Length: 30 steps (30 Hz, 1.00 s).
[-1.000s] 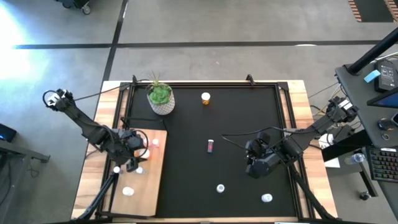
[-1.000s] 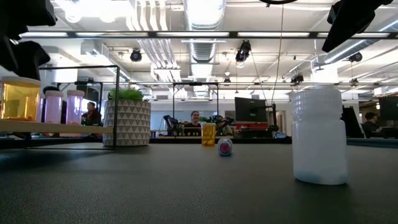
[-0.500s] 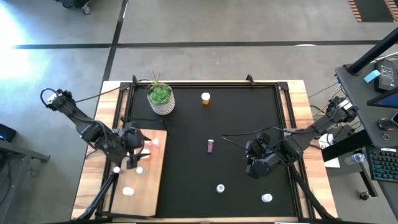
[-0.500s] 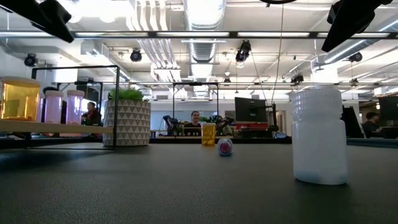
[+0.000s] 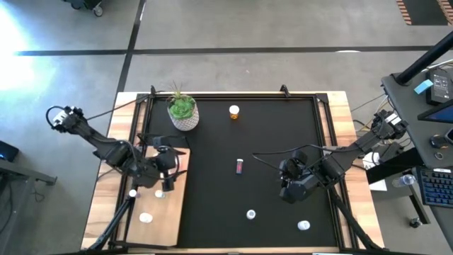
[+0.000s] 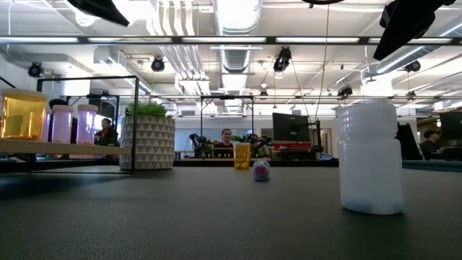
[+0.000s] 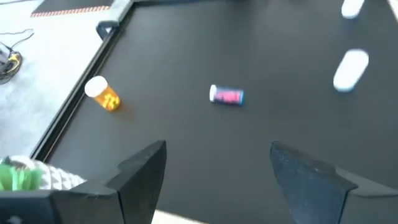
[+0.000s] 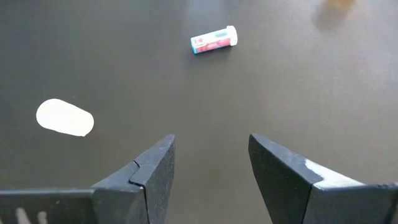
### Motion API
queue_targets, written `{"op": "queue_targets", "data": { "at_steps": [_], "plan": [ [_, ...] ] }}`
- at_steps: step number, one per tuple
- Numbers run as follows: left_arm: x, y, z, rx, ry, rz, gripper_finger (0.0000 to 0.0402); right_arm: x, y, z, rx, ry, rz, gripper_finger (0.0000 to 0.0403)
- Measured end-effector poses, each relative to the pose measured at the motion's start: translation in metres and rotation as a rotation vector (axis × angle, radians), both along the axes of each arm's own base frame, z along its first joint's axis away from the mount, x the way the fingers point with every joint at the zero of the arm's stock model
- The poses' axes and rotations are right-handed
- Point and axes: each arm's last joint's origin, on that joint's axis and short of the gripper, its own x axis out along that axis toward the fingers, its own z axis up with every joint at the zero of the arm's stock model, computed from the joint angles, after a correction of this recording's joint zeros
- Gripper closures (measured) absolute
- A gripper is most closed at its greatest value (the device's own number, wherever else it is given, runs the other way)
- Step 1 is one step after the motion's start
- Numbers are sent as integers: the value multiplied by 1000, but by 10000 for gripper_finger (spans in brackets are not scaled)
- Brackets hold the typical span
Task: Pick and place medicine bottles onto shelf by color
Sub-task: Put the right white pill bottle on the shelf aligned with the other white pill bottle
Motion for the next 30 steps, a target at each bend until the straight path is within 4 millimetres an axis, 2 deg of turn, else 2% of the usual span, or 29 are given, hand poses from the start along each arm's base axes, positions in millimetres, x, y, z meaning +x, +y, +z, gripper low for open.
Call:
{"op": "queue_targets", "data": {
  "at_steps": [7,13,18,23,27,30],
  "plan": [
    [27,-7,20,-68,-133,52,132,0,0,0,0,-1,0,209],
    [50,-15,27,-143,-265,71,132,4,-1,1,2,-26,16,209],
    [63,-18,28,-183,-348,91,132,14,5,8,114,-166,-64,209],
    [68,-21,29,-193,-394,114,132,29,13,19,218,-326,-32,209],
    [68,-20,30,-201,-404,123,132,30,20,21,426,-253,101,209],
    [67,-19,32,-198,-409,127,132,26,24,18,550,-189,12,209]
  ]
}}
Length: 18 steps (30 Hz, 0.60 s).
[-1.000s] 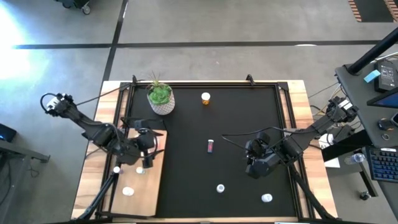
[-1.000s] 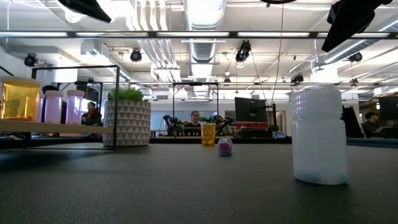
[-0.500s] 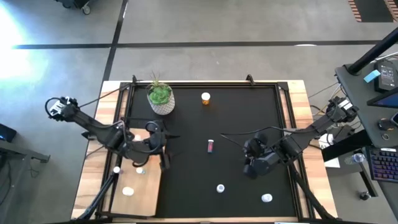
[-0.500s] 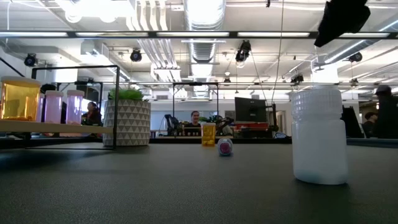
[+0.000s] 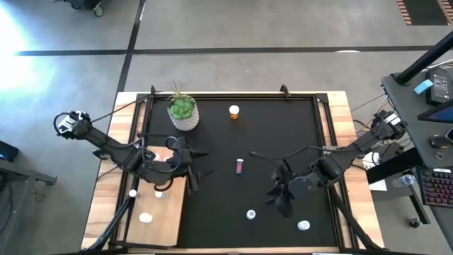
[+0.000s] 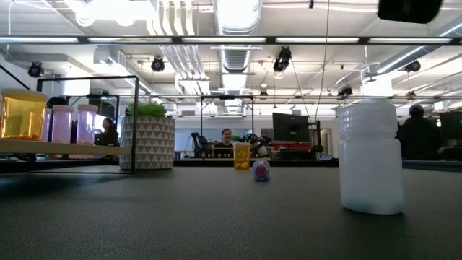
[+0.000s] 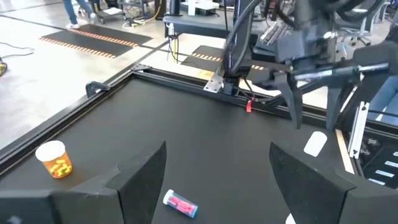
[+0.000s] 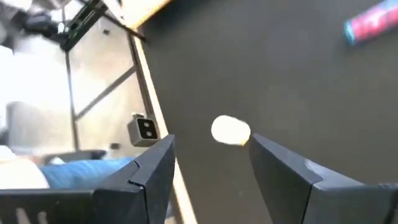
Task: Pick and place medicine bottles onto shelf by color
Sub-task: Put the right white pill bottle on the shelf aligned with the other white pill bottle
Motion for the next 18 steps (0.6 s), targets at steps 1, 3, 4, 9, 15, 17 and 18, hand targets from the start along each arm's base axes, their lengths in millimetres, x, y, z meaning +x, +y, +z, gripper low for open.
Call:
{"op": "queue_targets", "data": {
  "at_steps": [1,3,4,9,15,17,18],
  "plan": [
    [0,1,1,1,-2,3,132,-2,1,-1,27,29,-32,209],
    [-1,3,2,-1,-8,8,132,-6,3,-6,76,109,-105,209],
    [-2,3,3,-2,-9,8,132,-7,4,-8,96,141,-127,209],
    [-3,5,4,46,1,-1,132,-8,20,-11,212,183,-106,209],
    [-3,5,5,67,7,-5,132,-4,26,-12,222,149,-77,209],
    [-3,5,5,66,7,-5,132,-4,27,-12,212,146,-59,209],
    [-3,5,5,66,6,-5,132,-5,27,-12,203,141,-45,209]
  ]
}}
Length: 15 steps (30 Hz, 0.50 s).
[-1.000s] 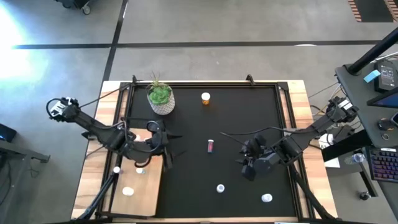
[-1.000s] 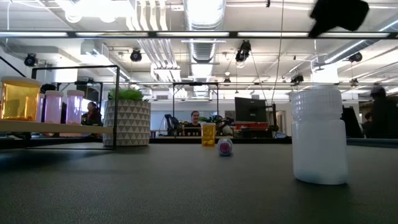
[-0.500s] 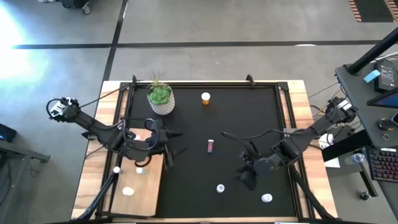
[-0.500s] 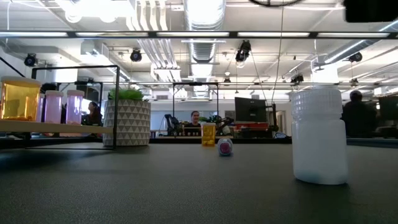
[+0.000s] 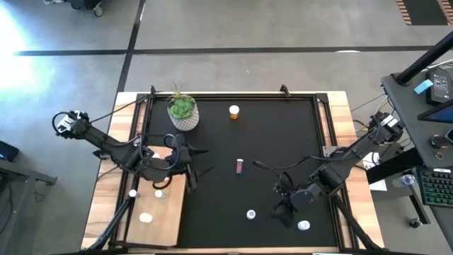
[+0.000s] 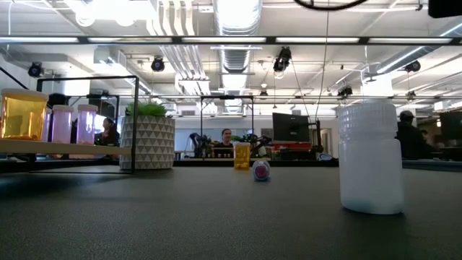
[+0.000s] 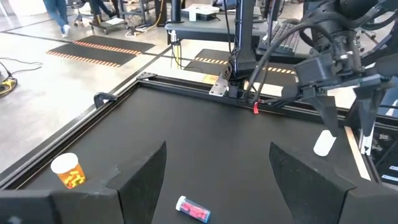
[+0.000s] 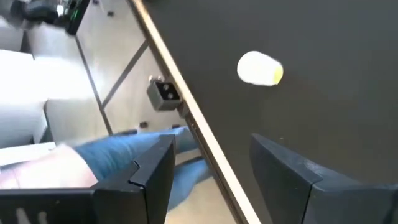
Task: Pick and place medicine bottles onto shelf by color
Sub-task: Put the right white pill bottle on the shelf aligned with the other white pill bottle
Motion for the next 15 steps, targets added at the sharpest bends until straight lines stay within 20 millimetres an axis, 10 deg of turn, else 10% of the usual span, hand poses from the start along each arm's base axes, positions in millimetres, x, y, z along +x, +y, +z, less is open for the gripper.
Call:
{"op": "queue_targets", "data": {
  "at_steps": [15],
  "plan": [
    [1,2,2,-10,-30,38,132,-19,18,0,-32,5,176,209]
  ]
}}
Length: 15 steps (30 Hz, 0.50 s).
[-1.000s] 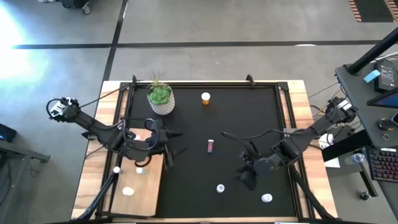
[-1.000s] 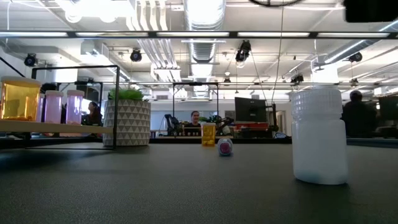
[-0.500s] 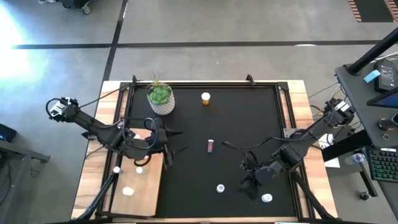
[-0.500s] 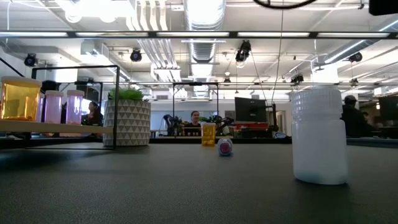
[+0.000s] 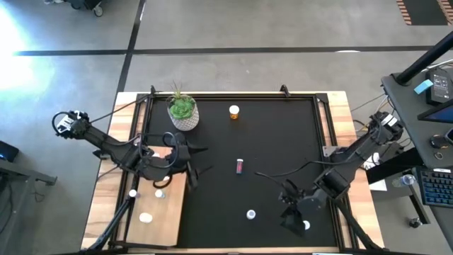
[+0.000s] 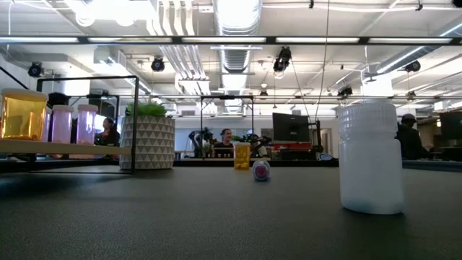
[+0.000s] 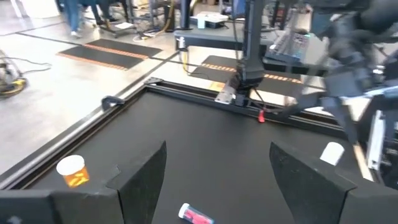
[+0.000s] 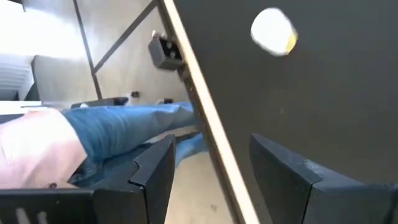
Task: Pick and place medicine bottles onto shelf by color
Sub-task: Put the right white pill bottle on the shelf aligned with the other white pill bottle
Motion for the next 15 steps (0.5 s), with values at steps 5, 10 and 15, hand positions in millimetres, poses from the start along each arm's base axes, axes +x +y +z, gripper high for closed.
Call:
{"op": "queue_targets", "data": {
  "at_steps": [5,10,15],
  "plan": [
    [1,4,0,11,-6,49,132,-20,12,3,8,18,14,209],
    [3,10,1,10,-13,82,132,-44,18,2,14,129,-63,209],
    [6,17,1,10,-15,112,132,-58,17,-1,-9,220,-150,209]
  ]
}}
